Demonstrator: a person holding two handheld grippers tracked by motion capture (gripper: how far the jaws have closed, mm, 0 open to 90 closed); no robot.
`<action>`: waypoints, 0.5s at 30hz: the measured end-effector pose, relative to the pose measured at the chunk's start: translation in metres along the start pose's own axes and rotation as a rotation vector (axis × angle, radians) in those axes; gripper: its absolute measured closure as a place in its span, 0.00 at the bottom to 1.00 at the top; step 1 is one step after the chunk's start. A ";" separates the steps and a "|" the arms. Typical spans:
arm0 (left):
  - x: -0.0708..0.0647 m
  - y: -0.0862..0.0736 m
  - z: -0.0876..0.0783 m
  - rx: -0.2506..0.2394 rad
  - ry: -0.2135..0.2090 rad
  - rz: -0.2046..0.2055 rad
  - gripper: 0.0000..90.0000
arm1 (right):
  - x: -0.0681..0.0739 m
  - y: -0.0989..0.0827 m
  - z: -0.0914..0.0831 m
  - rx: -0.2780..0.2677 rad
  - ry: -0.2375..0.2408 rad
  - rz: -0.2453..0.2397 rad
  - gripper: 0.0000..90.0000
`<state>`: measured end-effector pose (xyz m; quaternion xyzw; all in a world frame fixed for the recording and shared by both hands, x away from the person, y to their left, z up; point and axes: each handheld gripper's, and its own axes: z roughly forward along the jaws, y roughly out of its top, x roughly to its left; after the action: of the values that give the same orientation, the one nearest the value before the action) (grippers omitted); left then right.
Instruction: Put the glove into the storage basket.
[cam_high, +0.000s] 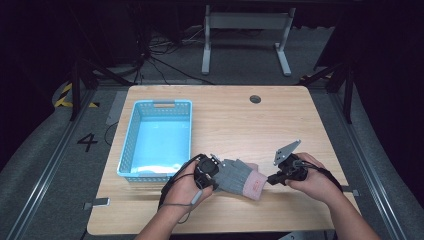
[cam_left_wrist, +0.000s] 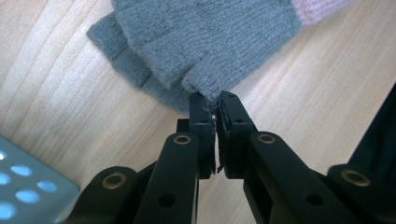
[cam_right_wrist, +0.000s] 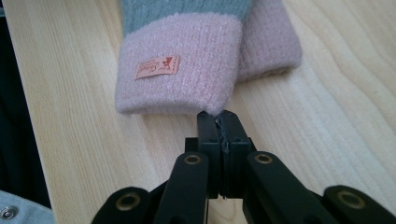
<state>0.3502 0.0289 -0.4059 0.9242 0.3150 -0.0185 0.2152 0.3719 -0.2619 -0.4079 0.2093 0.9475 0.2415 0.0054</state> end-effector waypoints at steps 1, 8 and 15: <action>-0.001 -0.001 -0.001 -0.005 0.000 -0.001 0.95 | -0.001 0.001 -0.002 -0.005 0.002 -0.004 0.99; -0.008 -0.006 -0.009 -0.014 0.004 0.003 0.95 | -0.006 0.011 -0.009 -0.050 -0.028 0.014 0.99; -0.009 -0.008 -0.008 -0.017 0.012 -0.007 0.95 | -0.015 0.024 -0.004 -0.069 -0.059 0.030 1.00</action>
<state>0.3372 0.0325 -0.4003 0.9214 0.3195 -0.0111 0.2210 0.3943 -0.2507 -0.3949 0.2304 0.9347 0.2680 0.0369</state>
